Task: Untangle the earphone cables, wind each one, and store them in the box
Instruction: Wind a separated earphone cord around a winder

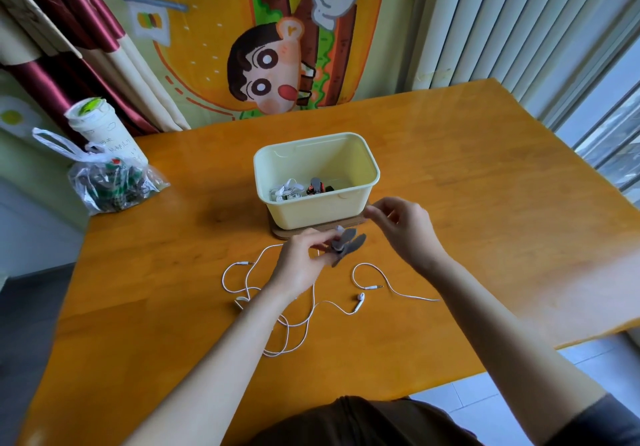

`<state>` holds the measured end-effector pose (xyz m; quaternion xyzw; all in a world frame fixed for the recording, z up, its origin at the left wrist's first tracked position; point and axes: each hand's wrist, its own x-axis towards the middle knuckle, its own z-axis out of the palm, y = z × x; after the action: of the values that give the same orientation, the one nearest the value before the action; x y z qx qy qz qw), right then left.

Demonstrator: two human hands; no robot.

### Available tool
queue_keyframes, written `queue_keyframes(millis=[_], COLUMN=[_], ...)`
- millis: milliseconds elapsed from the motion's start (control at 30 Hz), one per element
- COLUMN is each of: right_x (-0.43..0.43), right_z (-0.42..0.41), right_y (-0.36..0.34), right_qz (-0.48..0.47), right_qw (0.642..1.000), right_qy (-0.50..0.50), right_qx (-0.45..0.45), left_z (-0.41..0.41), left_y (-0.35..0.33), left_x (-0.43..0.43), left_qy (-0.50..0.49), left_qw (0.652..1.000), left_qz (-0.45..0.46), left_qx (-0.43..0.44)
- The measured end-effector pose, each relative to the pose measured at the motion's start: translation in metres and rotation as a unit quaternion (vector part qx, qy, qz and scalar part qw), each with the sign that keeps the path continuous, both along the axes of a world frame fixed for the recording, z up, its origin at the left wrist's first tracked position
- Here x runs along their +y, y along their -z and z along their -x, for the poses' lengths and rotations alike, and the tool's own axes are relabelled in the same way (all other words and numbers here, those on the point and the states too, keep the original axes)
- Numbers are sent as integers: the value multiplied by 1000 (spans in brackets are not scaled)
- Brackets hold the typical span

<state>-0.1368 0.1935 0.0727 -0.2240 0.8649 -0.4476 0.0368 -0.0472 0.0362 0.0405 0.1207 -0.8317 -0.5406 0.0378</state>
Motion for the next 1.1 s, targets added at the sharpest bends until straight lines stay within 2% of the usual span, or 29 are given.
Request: queue_keyframes(millis=[100, 267, 367, 500, 600, 667, 767, 833, 967, 1100], right_x=[5, -4, -15, -24, -26, -26, -24, -21, -15, -12], right_z=[12, 0, -13, -23, -27, -30, -30, -28, -26, -18], right_y=[10, 26, 27, 29, 29, 27, 21, 16, 8, 3], right_qz=[4, 63, 75, 62, 44, 29, 6, -11, -63, -75], right_qw=[998, 989, 986, 988, 992, 995, 998, 998, 992, 992], right_qy=[34, 33, 13, 9, -4, -17, -28, -46, -105, -100], right_qx=[-43, -128, -151, -142, -117, -97, -61, -40, -3, 26], left_z=[2, 14, 19, 19, 23, 26, 26, 25, 22, 17], left_y=[-14, -28, -28, -24, -21, -17, -9, -7, -2, -1], left_x=[10, 16, 16, 14, 11, 8, 3, 1, -7, -8], left_qy=[26, -2, -76, -155, -201, -220, -211, -192, -177, -135], left_qw=[990, 952, 924, 905, 902, 917, 969, 980, 983, 986], left_qz=[-133, -304, -373, -396, -383, -332, -126, -34, 45, 96], left_qx=[24, 44, 27, 15, 11, 19, 38, 31, 21, 13])
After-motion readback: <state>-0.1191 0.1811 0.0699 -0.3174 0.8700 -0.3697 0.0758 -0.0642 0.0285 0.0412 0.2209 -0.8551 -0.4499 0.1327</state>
